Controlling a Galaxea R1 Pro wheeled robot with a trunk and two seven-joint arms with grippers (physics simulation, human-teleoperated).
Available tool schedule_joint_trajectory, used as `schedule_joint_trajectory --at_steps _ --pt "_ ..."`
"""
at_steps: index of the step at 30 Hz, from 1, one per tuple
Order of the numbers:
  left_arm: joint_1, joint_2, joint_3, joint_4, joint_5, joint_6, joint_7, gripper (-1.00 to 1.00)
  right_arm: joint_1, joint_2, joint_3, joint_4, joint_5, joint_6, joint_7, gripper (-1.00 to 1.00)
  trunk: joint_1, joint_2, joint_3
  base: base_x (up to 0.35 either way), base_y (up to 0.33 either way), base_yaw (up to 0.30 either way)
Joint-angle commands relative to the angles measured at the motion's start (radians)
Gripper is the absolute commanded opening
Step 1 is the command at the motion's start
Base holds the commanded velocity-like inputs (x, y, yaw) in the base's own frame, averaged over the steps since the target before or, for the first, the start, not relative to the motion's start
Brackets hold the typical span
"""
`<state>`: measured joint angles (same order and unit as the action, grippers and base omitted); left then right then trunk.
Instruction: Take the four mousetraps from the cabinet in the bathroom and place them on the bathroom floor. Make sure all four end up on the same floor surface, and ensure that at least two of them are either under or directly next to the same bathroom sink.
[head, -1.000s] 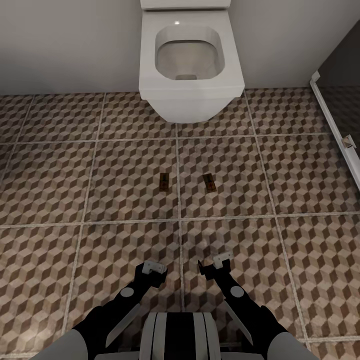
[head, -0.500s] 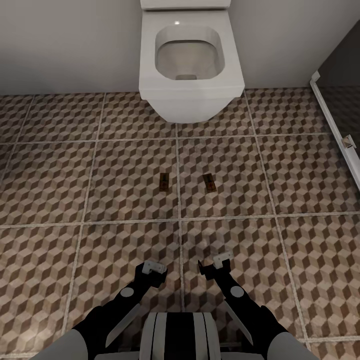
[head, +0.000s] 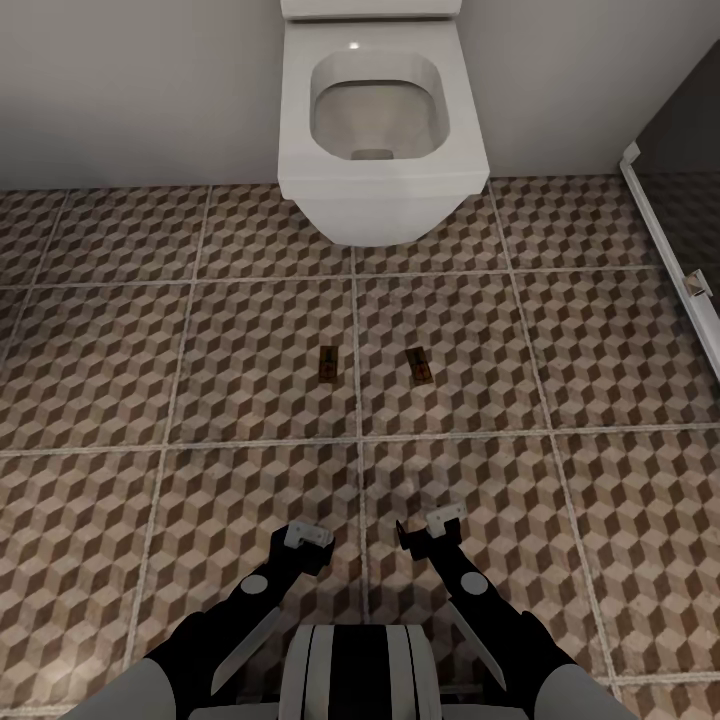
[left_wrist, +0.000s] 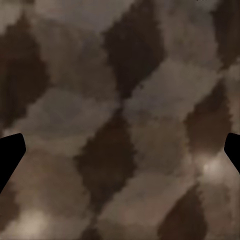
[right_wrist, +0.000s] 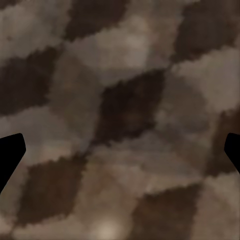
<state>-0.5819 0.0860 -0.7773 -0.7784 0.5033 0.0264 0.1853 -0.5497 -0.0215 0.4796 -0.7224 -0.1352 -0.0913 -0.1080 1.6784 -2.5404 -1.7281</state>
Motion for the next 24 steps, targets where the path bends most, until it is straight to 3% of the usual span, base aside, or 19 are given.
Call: schedule_joint_trajectory --at_steps 1,24 --pt "-0.001 0.001 -0.007 -0.002 0.008 0.003 0.010 1.00 -0.001 -0.002 0.008 0.000 -0.011 -0.004 -0.009 1.00 0.000 0.000 0.000 0.000 0.000 0.000" --pt "-0.001 0.001 -0.007 -0.002 0.008 0.003 0.010 1.00 -0.001 -0.002 0.008 0.000 -0.011 -0.004 -0.009 1.00 0.000 0.000 0.000 0.000 0.000 0.000"
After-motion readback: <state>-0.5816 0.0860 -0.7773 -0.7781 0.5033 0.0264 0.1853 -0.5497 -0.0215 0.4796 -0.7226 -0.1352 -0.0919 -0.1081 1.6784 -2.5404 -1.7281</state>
